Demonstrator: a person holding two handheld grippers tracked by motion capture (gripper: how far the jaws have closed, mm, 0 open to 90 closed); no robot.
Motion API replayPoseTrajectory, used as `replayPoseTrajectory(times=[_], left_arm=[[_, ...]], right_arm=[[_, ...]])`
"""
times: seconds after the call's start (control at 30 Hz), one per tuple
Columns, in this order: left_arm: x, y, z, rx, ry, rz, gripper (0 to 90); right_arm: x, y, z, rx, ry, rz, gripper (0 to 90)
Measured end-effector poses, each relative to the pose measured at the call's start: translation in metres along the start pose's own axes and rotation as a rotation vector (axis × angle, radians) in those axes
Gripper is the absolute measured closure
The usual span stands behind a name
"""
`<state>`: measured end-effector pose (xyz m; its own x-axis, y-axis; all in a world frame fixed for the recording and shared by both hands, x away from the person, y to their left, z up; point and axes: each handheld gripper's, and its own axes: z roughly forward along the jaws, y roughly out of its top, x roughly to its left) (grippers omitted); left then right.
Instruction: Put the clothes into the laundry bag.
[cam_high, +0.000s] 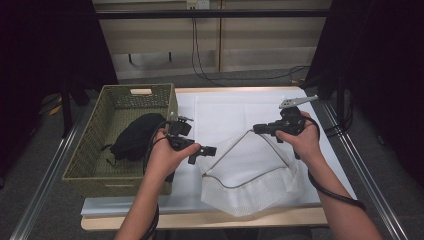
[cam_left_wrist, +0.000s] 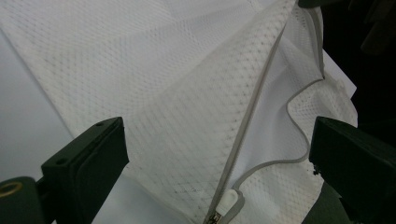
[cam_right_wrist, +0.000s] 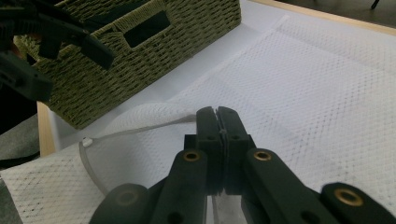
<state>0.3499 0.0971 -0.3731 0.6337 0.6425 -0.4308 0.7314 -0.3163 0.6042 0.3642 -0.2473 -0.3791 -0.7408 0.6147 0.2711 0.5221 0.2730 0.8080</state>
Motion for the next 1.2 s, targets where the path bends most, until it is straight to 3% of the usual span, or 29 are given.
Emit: replayPoseTrajectory(times=[0.27, 0.37, 0.43, 0.5, 0.7, 0.87, 1.03, 1.2], left_arm=[[0.009, 0.014, -0.014, -0.005, 0.012, 0.003, 4.5], [0.018, 0.019, -0.019, -0.014, -0.001, -0.031, 4.5], [0.020, 0.019, -0.021, -0.004, 0.001, -0.023, 4.5], [0.025, 0.022, -0.025, -0.005, 0.027, -0.037, 4.5], [0.030, 0.025, -0.036, 0.005, 0.068, -0.018, 4.5], [0.036, 0.026, -0.045, 0.002, 0.073, -0.032, 4.5], [0.051, 0.026, -0.062, 0.010, 0.135, -0.036, 5.0], [0.062, 0.024, -0.071, 0.012, 0.156, -0.046, 5.5]], right_arm=[[-0.003, -0.003, 0.000, 0.003, 0.002, 0.011, 89.4], [-0.003, -0.004, 0.000, 0.003, 0.003, 0.008, 89.4], [-0.003, -0.004, -0.001, 0.002, -0.001, 0.015, 89.4], [-0.004, -0.005, -0.002, -0.002, 0.001, 0.018, 89.4], [-0.005, -0.006, -0.003, -0.002, 0.000, 0.023, 89.4], [-0.005, -0.006, -0.003, 0.004, -0.002, 0.019, 89.4], [-0.005, -0.007, -0.002, 0.005, 0.000, 0.019, 89.4], [-0.006, -0.008, 0.000, 0.013, 0.002, 0.022, 89.4]])
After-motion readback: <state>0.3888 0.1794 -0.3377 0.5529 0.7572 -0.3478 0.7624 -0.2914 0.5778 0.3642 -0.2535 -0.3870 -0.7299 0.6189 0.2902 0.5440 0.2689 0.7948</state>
